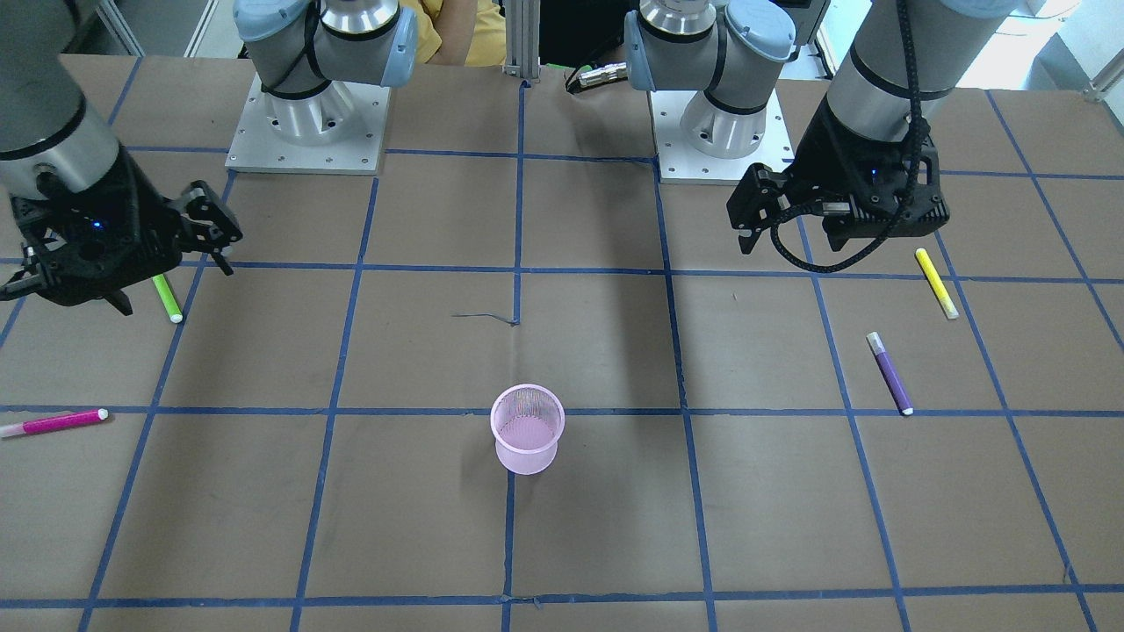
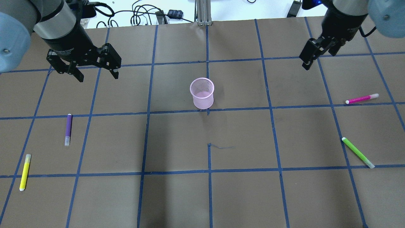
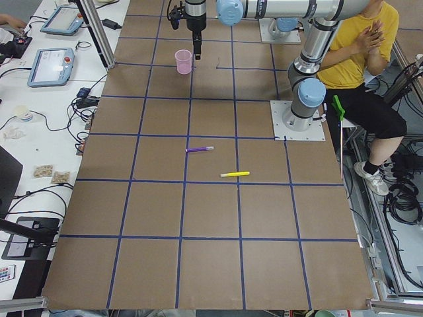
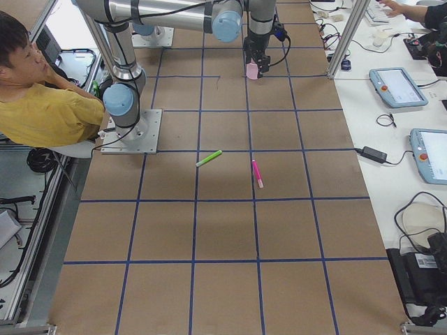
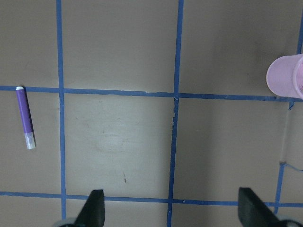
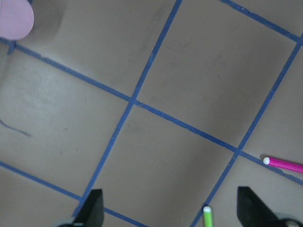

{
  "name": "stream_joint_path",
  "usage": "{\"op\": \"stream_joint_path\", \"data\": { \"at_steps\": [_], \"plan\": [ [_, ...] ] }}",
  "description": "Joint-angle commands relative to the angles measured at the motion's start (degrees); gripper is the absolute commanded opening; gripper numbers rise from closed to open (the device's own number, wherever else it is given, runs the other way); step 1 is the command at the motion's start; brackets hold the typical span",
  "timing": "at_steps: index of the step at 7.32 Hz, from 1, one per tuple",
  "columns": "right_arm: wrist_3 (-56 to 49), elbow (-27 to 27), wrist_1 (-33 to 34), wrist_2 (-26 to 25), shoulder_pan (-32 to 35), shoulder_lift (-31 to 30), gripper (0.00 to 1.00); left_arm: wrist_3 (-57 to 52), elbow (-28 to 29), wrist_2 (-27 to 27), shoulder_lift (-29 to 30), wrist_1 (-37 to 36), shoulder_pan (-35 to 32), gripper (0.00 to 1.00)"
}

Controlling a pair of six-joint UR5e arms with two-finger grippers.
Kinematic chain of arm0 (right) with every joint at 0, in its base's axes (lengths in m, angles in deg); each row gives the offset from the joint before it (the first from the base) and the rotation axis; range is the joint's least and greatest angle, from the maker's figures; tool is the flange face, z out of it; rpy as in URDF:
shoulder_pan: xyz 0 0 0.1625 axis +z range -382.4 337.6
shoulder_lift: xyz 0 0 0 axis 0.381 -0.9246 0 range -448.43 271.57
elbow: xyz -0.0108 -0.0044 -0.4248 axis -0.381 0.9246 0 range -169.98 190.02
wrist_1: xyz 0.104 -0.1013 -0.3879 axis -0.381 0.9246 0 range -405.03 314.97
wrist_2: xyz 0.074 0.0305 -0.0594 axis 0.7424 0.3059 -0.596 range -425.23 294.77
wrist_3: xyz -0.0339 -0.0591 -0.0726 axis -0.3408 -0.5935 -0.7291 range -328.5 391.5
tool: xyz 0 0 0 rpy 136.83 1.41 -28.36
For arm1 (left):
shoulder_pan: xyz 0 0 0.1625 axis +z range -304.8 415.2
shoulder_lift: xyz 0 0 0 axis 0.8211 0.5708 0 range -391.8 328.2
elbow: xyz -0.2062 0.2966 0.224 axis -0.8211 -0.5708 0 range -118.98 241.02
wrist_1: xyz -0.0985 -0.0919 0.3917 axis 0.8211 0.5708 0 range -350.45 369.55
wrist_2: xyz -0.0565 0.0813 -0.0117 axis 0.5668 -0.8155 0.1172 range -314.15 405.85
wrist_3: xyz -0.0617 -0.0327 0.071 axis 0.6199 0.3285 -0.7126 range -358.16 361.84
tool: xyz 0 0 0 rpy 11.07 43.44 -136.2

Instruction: Insert purple and pink pens into pink cup

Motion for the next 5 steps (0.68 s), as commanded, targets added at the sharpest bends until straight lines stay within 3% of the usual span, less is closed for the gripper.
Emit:
{"op": "stream_joint_path", "data": {
  "at_steps": [1,2,5],
  "plan": [
    [-28.58,-1.31,-1.66,0.48,-9.26,0.24,1.00,-0.60,0.00,-0.27,0.52,0.00,0.42,1.00],
    [-42.60,-3.67,-0.27,2.05,-13.92,0.50,1.00,-0.95,-0.35,-0.27,0.87,0.00,1.47,1.00],
    [-78.24,-8.35,16.39,2.77,-19.50,6.90,1.00,-7.28,-1.49,2.00,1.57,0.17,10.68,1.00]
  ]
}}
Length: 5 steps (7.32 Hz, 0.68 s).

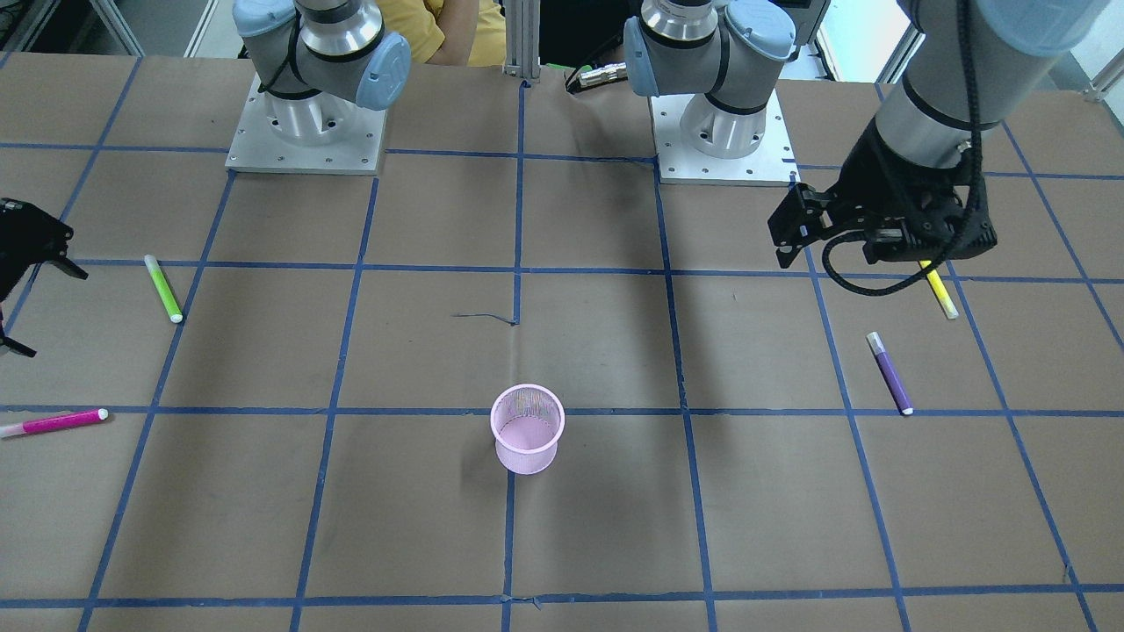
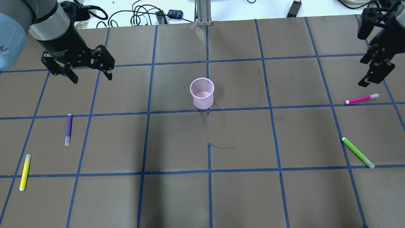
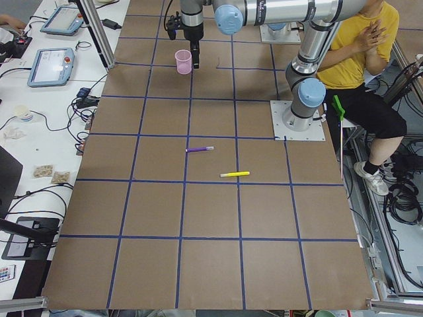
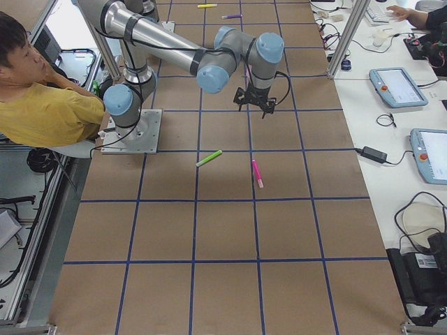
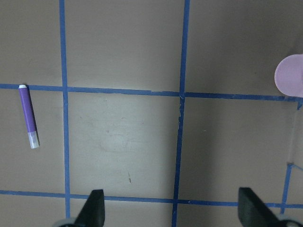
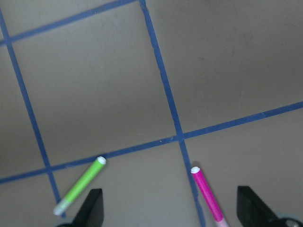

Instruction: Insert purple and pink pens into pink cup

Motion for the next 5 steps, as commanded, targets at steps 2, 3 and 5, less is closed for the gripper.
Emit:
{"op": "stream_joint_path", "data": {
  "at_steps": [2,3,5],
  "plan": [
    [-28.88,-1.40,15.33,-0.51,-1.55,11.31,1.00,-7.95,-1.59,2.97,1.97,0.30,8.56,1.00],
    [-36.26,-1.75,19.19,-2.51,-1.55,14.31,1.00,-11.55,-2.38,3.16,3.11,0.22,11.89,1.00],
    [-41.60,-3.50,25.88,-3.23,-1.63,17.67,0.98,-15.45,-2.82,5.61,5.04,0.22,16.39,1.00]
  ]
}}
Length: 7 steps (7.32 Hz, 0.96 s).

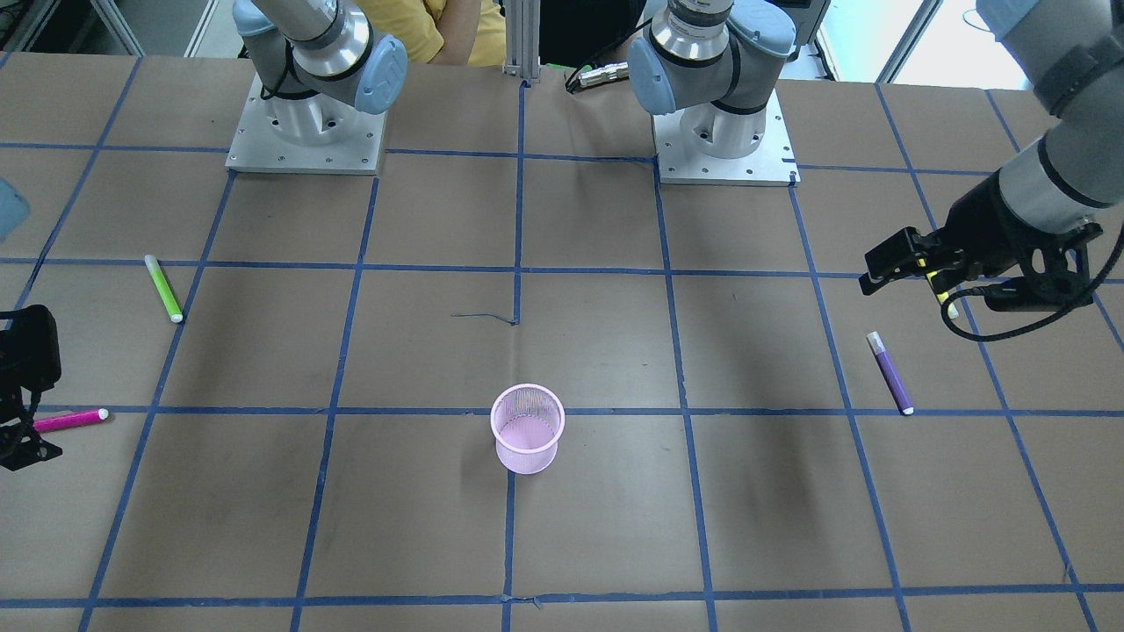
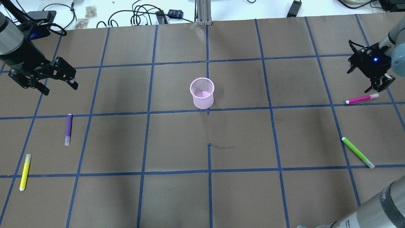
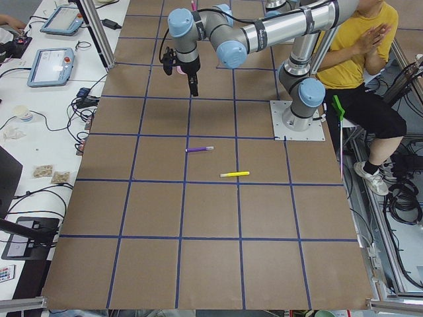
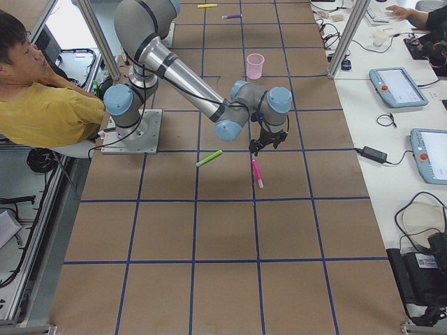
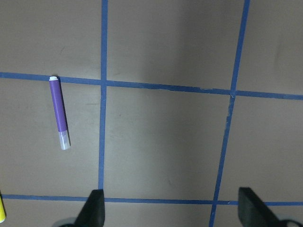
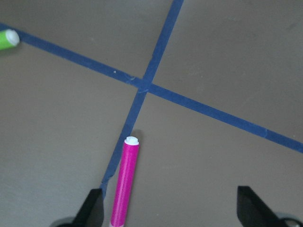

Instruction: Insert purple and pink pens into pink cup

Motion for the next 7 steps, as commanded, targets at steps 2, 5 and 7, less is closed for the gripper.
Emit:
{"op": "stream_joint_path", "data": {
  "at_steps": [2,5,7],
  "plan": [
    [-0.09,-2.91,4.09,-0.65,-0.07,2.63,0.89,-3.46,-0.61,1.04,3.28,-0.71,2.73,1.00],
    [0.81,-5.81,6.80,-1.70,-1.38,2.64,0.79,-5.22,-2.01,0.95,10.90,-5.52,6.23,1.00],
    [1.33,-6.69,6.99,-1.62,-2.96,2.46,0.55,-5.14,-5.07,1.03,16.72,-13.00,8.60,1.00]
  ]
}}
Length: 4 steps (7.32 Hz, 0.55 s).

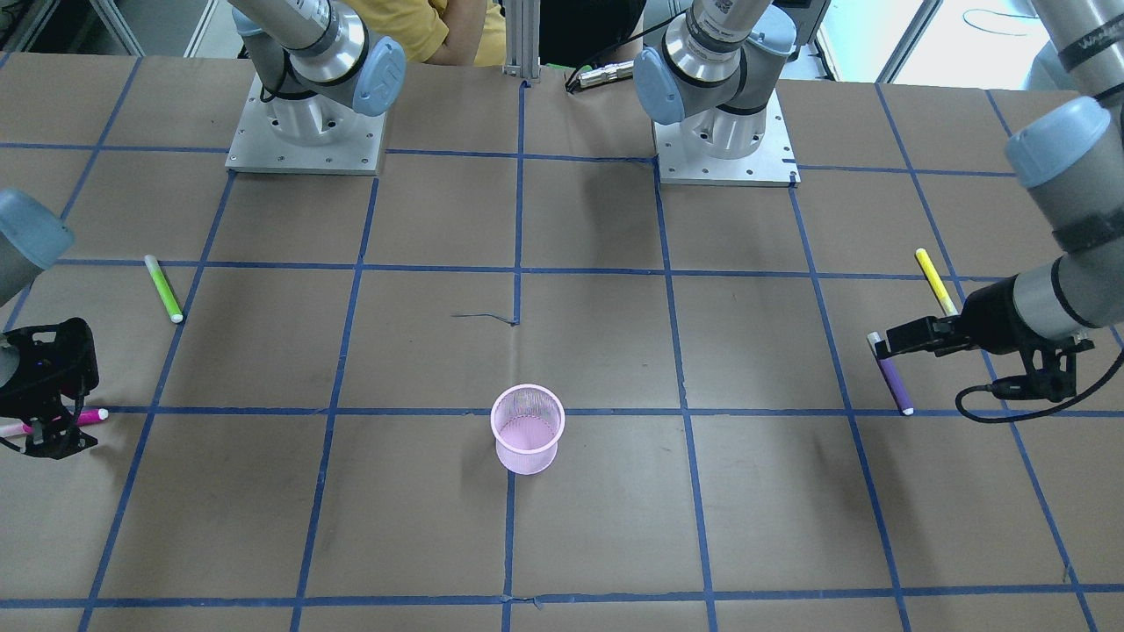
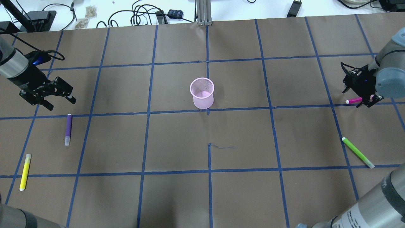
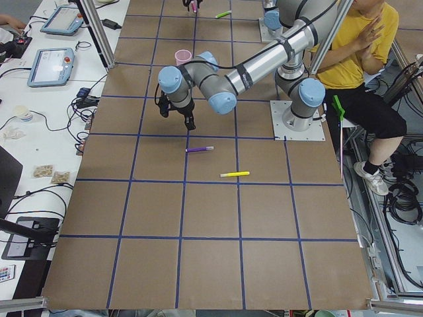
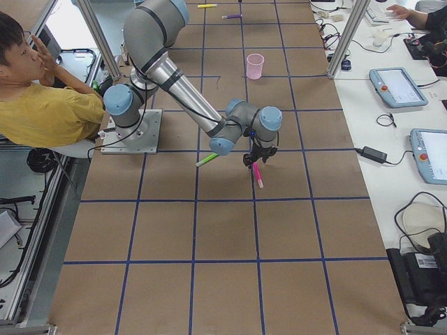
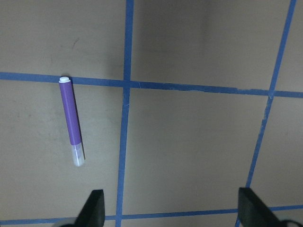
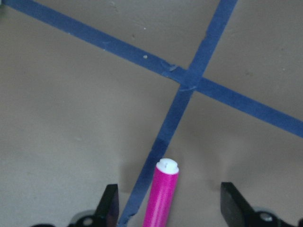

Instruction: Insert purple and pink pens into pink cup

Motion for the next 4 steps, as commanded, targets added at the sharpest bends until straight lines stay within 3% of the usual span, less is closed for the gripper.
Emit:
{"op": "stream_joint_path", "data": {
  "at_steps": [1,2,4],
  "plan": [
    [0.09,-0.60,0.32,0.12,-1.01,-0.11,0.35,-0.03,-2.51,0.12,5.03,-4.36,3.42,1.00],
    [-0.09,-0.69,0.23,0.12,-1.01,-0.11,0.21,-0.29,-2.43,-0.31,6.53,-4.72,3.44,1.00],
    [0.17,-0.69,0.06,0.21,-1.01,-0.19,0.03,-0.29,-2.43,-0.32,7.94,-5.68,3.70,1.00]
  ]
}}
